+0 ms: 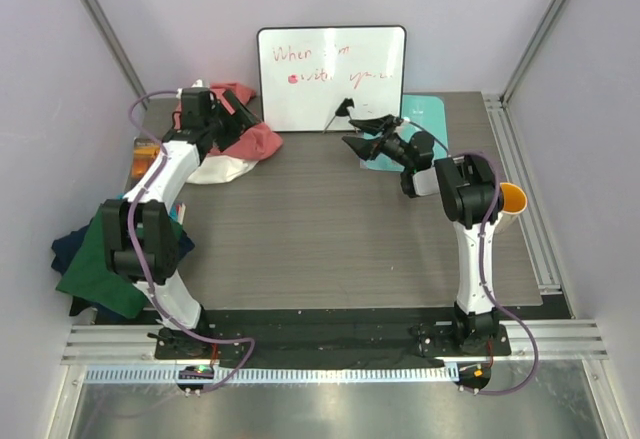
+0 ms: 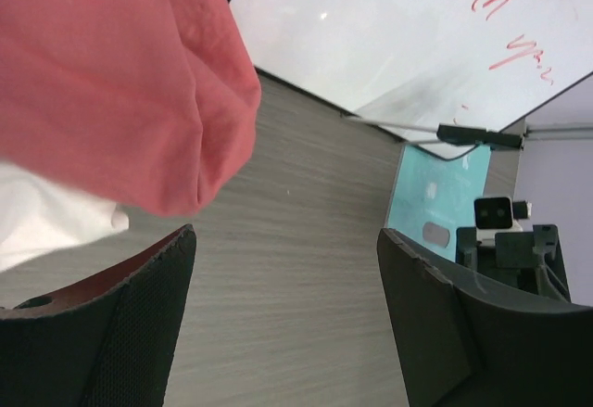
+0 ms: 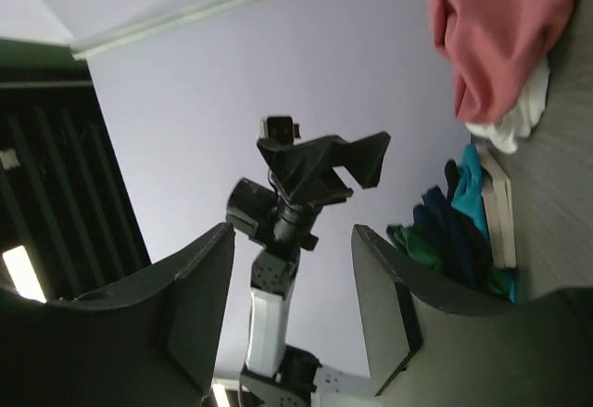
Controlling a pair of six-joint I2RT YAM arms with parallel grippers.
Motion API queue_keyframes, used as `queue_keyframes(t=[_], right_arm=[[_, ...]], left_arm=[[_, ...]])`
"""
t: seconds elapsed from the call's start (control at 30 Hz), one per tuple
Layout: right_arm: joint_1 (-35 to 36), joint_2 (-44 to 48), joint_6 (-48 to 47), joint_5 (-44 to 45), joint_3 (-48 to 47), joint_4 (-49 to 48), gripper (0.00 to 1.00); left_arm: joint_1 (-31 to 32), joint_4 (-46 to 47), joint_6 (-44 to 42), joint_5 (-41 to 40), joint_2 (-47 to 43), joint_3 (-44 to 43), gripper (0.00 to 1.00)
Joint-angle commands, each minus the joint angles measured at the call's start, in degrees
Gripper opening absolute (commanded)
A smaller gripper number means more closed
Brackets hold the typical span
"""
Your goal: Fold and stack the t-shirts
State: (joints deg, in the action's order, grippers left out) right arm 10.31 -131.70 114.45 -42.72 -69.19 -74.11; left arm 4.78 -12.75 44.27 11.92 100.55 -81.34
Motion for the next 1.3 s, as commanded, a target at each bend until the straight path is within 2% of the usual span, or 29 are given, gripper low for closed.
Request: queue_keyframes(t=[0.0, 0.17, 0.27, 0.5, 0.57, 0.63, 0.67, 0.73, 0.77, 0.8, 0.87, 0.93, 1.0, 1.07, 1.17, 1.23, 1.27], right_arm=[[5.3, 0.4, 9.0, -6.6, -2.5, -21.1, 0.59], [11.6, -1.7, 9.8, -9.0, -5.3, -19.9, 0.59], [15.2, -1.6, 6.8, -6.2, -4.6, -15.8, 0.58], [23.4, 0.0, -4.7, -10.6, -11.5, 2.1, 0.58], [25.0, 0.9, -7.1, -10.7, -10.7, 5.9, 0.57], [25.2, 4.0, -11.3, -10.6, -7.6, 13.5, 0.55], [25.1, 5.4, -20.1, -10.7, -6.7, 26.0, 0.54], [24.8, 8.4, -32.9, -9.8, -8.2, 43.6, 0.54], [24.8, 8.6, -44.8, -8.7, -10.2, 62.5, 0.54], [24.9, 8.5, -50.2, -6.8, -15.5, 69.9, 0.55], [25.5, 6.8, -54.8, -4.7, -20.3, 80.0, 0.55], [26.1, 5.7, -56.2, -4.9, -24.5, 81.3, 0.55], [26.4, 5.7, -56.8, -4.7, -25.6, 81.8, 0.55], [26.9, 6.5, -58.9, -3.4, -25.1, 84.6, 0.56], [27.3, 8.3, -66.0, 0.5, -24.7, 91.8, 0.56], [27.4, 9.5, -68.4, 1.2, -23.0, 93.5, 0.56], [27.5, 10.1, -68.5, 1.7, -22.1, 93.7, 0.56]], left_arm=[[1.3, -3.2, -2.4, 0.7, -6.4, 3.2, 0.79], [2.0, -6.8, -3.8, 1.4, -8.2, 3.1, 0.79], [2.2, -8.3, -4.8, 1.2, -8.3, 2.2, 0.79], [3.0, -10.2, -5.1, 3.2, -3.8, -4.2, 0.79], [3.3, -10.6, -5.2, 2.9, -2.6, -6.5, 0.8], [3.3, -12.1, -5.7, 1.4, -1.5, -8.7, 0.81], [3.3, -12.9, -5.8, 0.7, -0.8, -11.5, 0.81], [3.2, -15.8, -4.9, -3.0, 1.3, -16.6, 0.82], [3.0, -16.9, -3.3, -4.1, 2.0, -18.1, 0.82], [2.4, -17.6, -0.5, -4.4, 3.1, -19.3, 0.82], [1.7, -16.8, 5.6, -5.0, 3.4, -20.3, 0.81], [1.8, -15.4, 6.6, -4.8, 3.8, -21.1, 0.81], [1.8, -18.9, 5.4, -6.6, 3.9, -22.7, 0.8], [1.7, -21.1, 3.3, -10.3, 2.7, -22.9, 0.81], [1.4, -19.3, 2.0, -14.2, 0.8, -20.0, 0.82], [0.5, -17.1, 2.3, -15.2, 1.6, -18.9, 0.84], [0.0, -16.2, 2.9, -15.2, 4.9, -19.6, 0.85]])
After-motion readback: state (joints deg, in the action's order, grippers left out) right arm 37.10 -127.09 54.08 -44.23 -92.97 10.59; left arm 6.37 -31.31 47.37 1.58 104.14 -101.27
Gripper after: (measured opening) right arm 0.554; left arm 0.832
